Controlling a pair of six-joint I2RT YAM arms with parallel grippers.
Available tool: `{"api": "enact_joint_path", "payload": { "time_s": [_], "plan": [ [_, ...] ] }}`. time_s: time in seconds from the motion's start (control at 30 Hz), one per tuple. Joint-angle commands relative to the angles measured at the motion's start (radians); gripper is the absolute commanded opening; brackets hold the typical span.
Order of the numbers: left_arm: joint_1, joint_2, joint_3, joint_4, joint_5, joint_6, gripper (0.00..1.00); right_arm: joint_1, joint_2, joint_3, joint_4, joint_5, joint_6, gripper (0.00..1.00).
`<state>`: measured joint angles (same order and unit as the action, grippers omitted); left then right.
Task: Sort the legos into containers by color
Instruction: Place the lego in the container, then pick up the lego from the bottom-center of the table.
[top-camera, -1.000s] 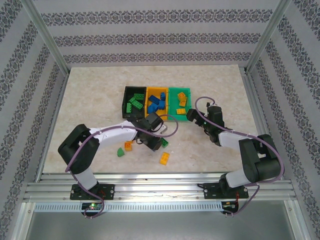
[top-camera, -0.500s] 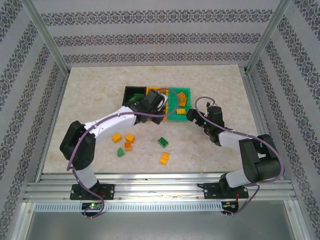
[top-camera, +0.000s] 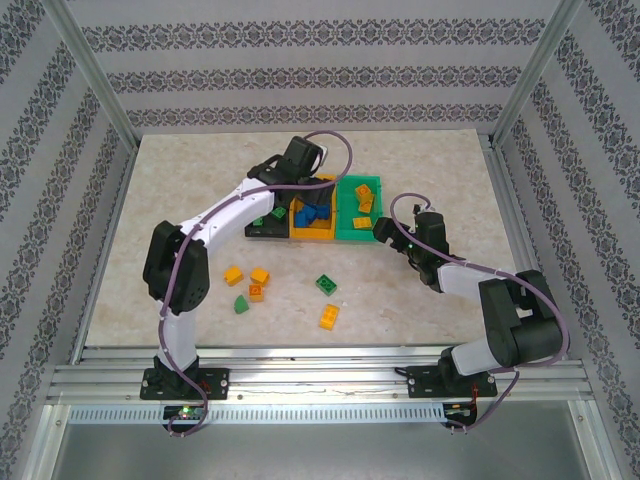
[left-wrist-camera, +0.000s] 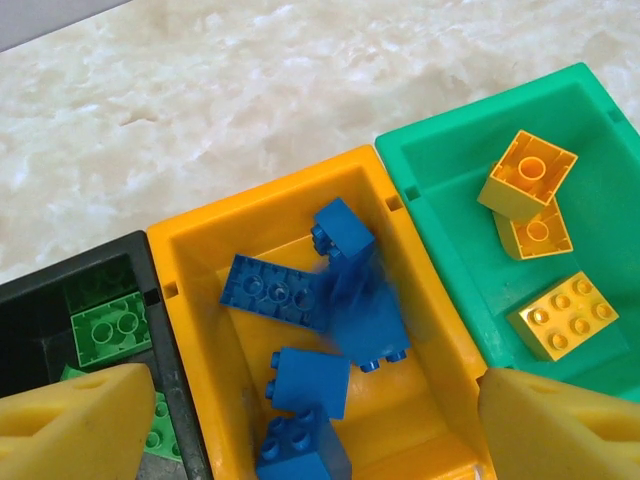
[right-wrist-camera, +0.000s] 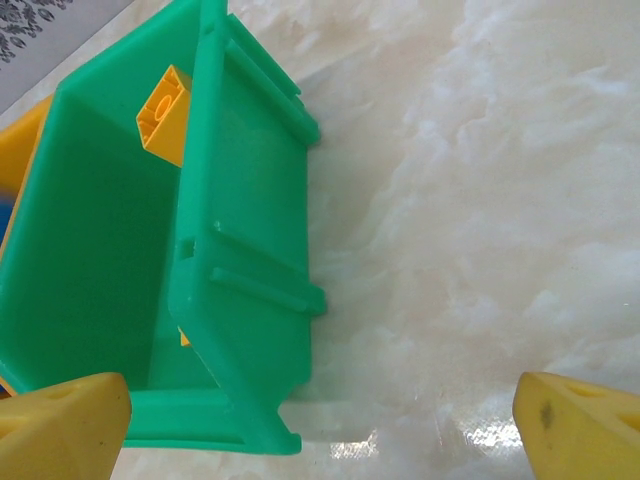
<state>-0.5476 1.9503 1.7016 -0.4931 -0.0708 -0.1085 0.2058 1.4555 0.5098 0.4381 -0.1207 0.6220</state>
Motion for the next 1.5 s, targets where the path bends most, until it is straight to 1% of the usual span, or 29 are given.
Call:
{"api": "enact_joint_path", "payload": {
  "time_s": [0.0,0.1,0.2,0.33,0.4,0.5,0.57,0.67,0.7,0.73,0.8,0.9,1.0,1.07,1.17,1.23,1.37,1.4,1.47],
  "plan": [
    [0.001,-0.078,-0.083,-0.005,0.000,0.013,0.85,0.009,-0.016,0.013,0.002,0.015,-0.020,0.98],
    [0.008,-0.149,-0.184,0.019,-0.014,0.005,0.85,0.012,-0.015,0.015,0.000,0.012,-0.029,0.98],
    [0.031,-0.237,-0.307,0.056,0.013,-0.009,0.85,0.015,-0.041,0.012,-0.015,0.019,-0.056,0.98],
    [0.089,-0.369,-0.470,0.112,0.062,-0.028,0.84,0.037,-0.091,0.004,-0.070,0.011,-0.066,0.98],
    [0.124,-0.434,-0.541,0.143,0.093,-0.048,0.83,0.058,-0.109,-0.005,-0.108,-0.031,-0.047,0.97],
    [0.180,-0.512,-0.644,0.206,0.158,-0.069,0.82,0.131,-0.133,-0.017,-0.165,-0.064,-0.039,0.96],
    [0.206,-0.553,-0.703,0.238,0.150,-0.067,0.82,0.196,-0.144,-0.020,-0.204,-0.056,-0.038,0.96],
    [0.242,-0.607,-0.789,0.292,0.107,-0.086,0.81,0.279,-0.146,-0.013,-0.243,-0.059,-0.046,0.96],
    [0.255,-0.624,-0.817,0.320,0.112,-0.102,0.81,0.305,-0.142,-0.005,-0.258,-0.059,-0.058,0.96],
    [0.268,-0.642,-0.850,0.351,0.124,-0.116,0.81,0.341,-0.135,0.012,-0.291,-0.053,-0.078,0.93],
    [0.282,-0.671,-0.911,0.417,0.136,-0.135,0.81,0.407,-0.111,0.058,-0.378,-0.031,-0.127,0.92],
    [0.294,-0.700,-0.982,0.482,0.120,-0.142,0.81,0.494,-0.048,0.140,-0.503,-0.009,-0.203,0.90],
    [0.304,-0.711,-1.018,0.498,0.103,-0.117,0.81,0.559,0.016,0.216,-0.625,0.028,-0.243,0.89],
    [0.307,-0.717,-1.026,0.480,0.066,-0.102,0.81,0.596,0.057,0.263,-0.689,0.052,-0.257,0.89],
    [0.311,-0.736,-1.072,0.510,0.042,-0.106,0.81,0.639,0.129,0.325,-0.741,0.084,-0.278,0.89],
    [0.314,-0.747,-1.103,0.544,0.050,-0.109,0.81,0.646,0.179,0.369,-0.765,0.084,-0.276,0.86],
    [0.317,-0.770,-1.118,0.540,0.042,-0.106,0.81,0.647,0.258,0.434,-0.793,0.070,-0.260,0.77],
    [0.316,-0.781,-1.124,0.542,0.039,-0.107,0.81,0.647,0.272,0.447,-0.797,0.061,-0.261,0.71],
    [0.318,-0.801,-1.140,0.553,0.033,-0.112,0.81,0.649,0.290,0.473,-0.820,0.058,-0.265,0.64]
  ]
}}
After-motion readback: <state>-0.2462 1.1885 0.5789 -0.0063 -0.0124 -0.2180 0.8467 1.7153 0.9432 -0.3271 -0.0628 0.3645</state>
